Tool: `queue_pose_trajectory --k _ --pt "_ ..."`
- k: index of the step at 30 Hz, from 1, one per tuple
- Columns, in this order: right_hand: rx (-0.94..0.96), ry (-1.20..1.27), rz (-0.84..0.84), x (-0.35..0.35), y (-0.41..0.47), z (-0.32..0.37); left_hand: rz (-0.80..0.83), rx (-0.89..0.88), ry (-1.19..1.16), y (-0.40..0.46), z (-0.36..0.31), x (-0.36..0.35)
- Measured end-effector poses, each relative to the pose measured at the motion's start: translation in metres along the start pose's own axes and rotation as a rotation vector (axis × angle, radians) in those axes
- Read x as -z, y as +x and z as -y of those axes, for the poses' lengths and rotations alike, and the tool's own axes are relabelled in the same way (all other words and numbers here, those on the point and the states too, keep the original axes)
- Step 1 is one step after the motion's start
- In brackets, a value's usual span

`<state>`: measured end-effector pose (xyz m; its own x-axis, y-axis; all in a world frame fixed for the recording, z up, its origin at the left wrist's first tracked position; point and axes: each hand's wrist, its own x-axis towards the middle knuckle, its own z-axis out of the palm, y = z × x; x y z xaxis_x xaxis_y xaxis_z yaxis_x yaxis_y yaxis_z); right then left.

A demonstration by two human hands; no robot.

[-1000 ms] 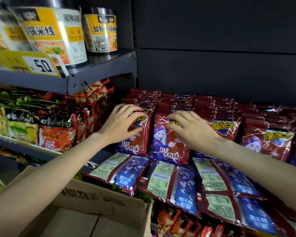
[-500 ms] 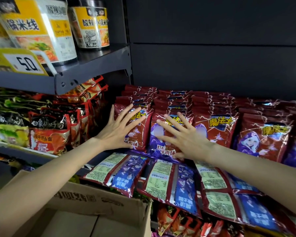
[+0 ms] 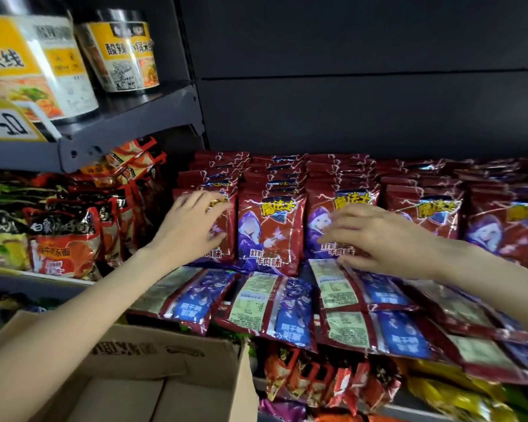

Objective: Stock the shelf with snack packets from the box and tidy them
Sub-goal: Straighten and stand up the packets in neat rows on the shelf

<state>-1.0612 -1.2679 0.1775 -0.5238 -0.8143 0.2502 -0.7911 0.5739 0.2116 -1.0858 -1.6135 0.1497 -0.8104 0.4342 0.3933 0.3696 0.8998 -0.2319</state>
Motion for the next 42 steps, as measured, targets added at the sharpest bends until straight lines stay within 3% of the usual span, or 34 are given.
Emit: queue_pose_trajectory --k 2,6,9,17,19,22,25,30,33,36,39,42 --pt "-0.106 0.123 0.083 0.017 -0.032 -0.006 -0.036 -0.034 -0.129 0.007 -0.029 0.022" --pt "-0.253 0.310 0.193 0.037 -0.086 -0.021 0.171 -0.155 -0.376 0.023 -0.104 0.059" --pt "-0.299 0.418 0.279 0.043 -0.124 -0.030 0.226 -0.311 -0.473 0.028 -0.152 0.062" --pt "-0.275 0.474 0.445 0.037 -0.176 -0.027 0.254 -0.588 -0.161 0.037 -0.194 0.043" --pt "-0.283 0.431 0.390 0.039 -0.175 -0.025 0.237 -0.544 -0.156 0.042 -0.192 0.050" --pt "-0.296 0.255 0.122 0.043 -0.162 -0.031 0.181 -0.411 -0.191 0.059 -0.179 0.060" --pt "-0.413 0.176 -0.037 0.041 -0.135 -0.049 0.109 -0.297 -0.165 0.090 -0.157 0.051" --pt "-0.638 0.205 -0.020 0.019 -0.091 -0.083 0.062 -0.135 -0.189 0.127 -0.146 0.032" --pt "-0.777 0.107 0.007 0.008 -0.078 -0.090 -0.135 -0.143 -0.155 0.130 -0.153 0.020" --pt "-0.722 -0.024 -0.099 0.000 -0.078 -0.089 -0.214 -0.315 -0.119 0.116 -0.166 0.013" --pt "-0.467 -0.239 -0.184 -0.005 -0.091 -0.079 -0.043 -0.441 0.024 0.098 -0.173 -0.002" --pt "-0.175 -0.363 -0.106 -0.019 -0.104 -0.062 0.121 -0.448 0.085 0.093 -0.166 -0.017"
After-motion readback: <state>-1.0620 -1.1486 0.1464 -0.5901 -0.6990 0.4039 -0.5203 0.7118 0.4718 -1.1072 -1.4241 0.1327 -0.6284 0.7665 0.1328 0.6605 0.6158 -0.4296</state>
